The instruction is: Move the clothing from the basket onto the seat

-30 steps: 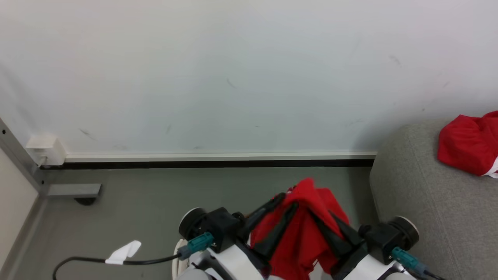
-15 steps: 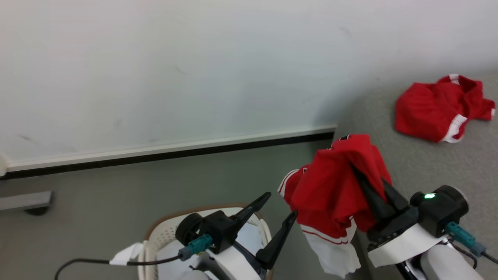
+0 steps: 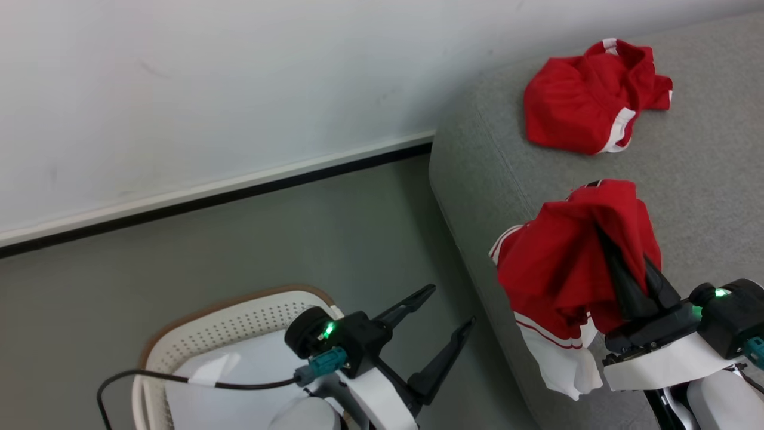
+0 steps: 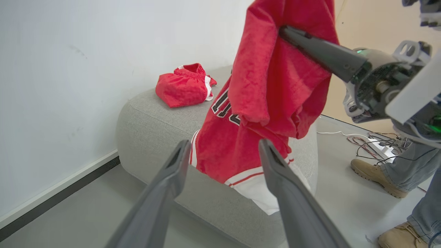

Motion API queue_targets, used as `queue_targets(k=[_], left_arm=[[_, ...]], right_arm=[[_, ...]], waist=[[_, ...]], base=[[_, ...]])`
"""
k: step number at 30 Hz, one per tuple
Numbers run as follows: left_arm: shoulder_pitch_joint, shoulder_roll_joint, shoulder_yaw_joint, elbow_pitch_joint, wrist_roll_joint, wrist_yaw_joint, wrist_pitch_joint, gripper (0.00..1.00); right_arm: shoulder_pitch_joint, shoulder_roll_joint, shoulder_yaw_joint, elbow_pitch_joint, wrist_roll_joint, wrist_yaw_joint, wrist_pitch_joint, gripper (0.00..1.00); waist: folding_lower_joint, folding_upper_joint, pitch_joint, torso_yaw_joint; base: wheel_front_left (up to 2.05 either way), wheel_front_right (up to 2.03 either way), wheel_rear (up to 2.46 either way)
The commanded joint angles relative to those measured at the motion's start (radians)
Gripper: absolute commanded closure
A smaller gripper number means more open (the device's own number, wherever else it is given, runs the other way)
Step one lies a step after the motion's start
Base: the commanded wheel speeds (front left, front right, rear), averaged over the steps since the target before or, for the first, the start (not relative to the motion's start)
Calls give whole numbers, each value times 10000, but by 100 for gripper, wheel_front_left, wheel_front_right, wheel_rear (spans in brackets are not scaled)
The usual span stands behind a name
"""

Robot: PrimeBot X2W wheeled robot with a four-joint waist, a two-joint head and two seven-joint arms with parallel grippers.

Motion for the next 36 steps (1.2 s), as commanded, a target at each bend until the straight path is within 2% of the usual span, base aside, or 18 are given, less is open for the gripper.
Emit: queue_targets(k=[1,10,19,23,30,36], left_arm=[[-185,100,-8,3,156,-37,35,0],[-944,248,-166,-313,335,-132,271,0],[-2240,264,-255,-718,645,-187,403,0],[-2653,319,-215,-800,800,-192,354,0],[-3062,391,-45,-1020,817,-84,267,0],[-3178,705,156,-1397,886,104,376,0]], right_arm=[[20,59,-141,-110,-43,-26,1,100],[-584,155,-1268,-232,-35,-26,1,100],[-2826,-292,-3875,386,-373,-26,2,100],[-4262,-873,-4847,1044,-514,-27,12,100],[-7189,-2844,-6526,2364,-687,-25,822,100],[-8903,-4231,-7779,3838,-1877,-27,1275,100]], waist=[[-1,0,290,-184],[-1,0,1370,173],[-1,0,3217,1170],[-1,0,3909,1596],[-1,0,5025,2323],[-1,0,5815,2772]], base=[[0,0,0],[0,0,0],[0,0,0],[0,0,0],[0,0,0],[0,0,0]])
